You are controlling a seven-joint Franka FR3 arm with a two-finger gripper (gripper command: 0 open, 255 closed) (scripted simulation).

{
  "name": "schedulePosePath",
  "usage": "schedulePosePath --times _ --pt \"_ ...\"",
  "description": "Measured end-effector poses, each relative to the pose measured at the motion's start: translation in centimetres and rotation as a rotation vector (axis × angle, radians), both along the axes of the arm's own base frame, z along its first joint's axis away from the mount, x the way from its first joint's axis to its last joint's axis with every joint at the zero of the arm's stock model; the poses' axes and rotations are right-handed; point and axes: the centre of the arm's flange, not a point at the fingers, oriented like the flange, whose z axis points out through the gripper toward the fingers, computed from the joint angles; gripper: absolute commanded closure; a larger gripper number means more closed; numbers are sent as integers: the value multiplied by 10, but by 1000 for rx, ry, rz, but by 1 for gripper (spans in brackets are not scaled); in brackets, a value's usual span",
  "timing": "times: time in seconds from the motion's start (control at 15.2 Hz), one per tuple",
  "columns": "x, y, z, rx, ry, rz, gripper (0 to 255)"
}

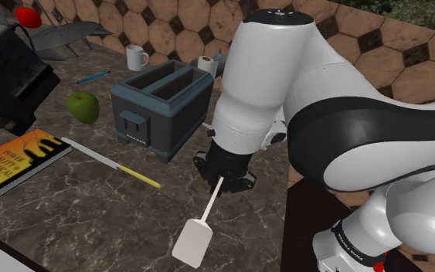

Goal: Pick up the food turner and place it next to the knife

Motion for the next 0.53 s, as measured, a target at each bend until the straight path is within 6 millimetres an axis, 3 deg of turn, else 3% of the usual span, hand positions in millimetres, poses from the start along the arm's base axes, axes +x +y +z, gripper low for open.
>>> schedulePosePath --times 0.53 --pt "0 -2 -41 0 0 0 255"
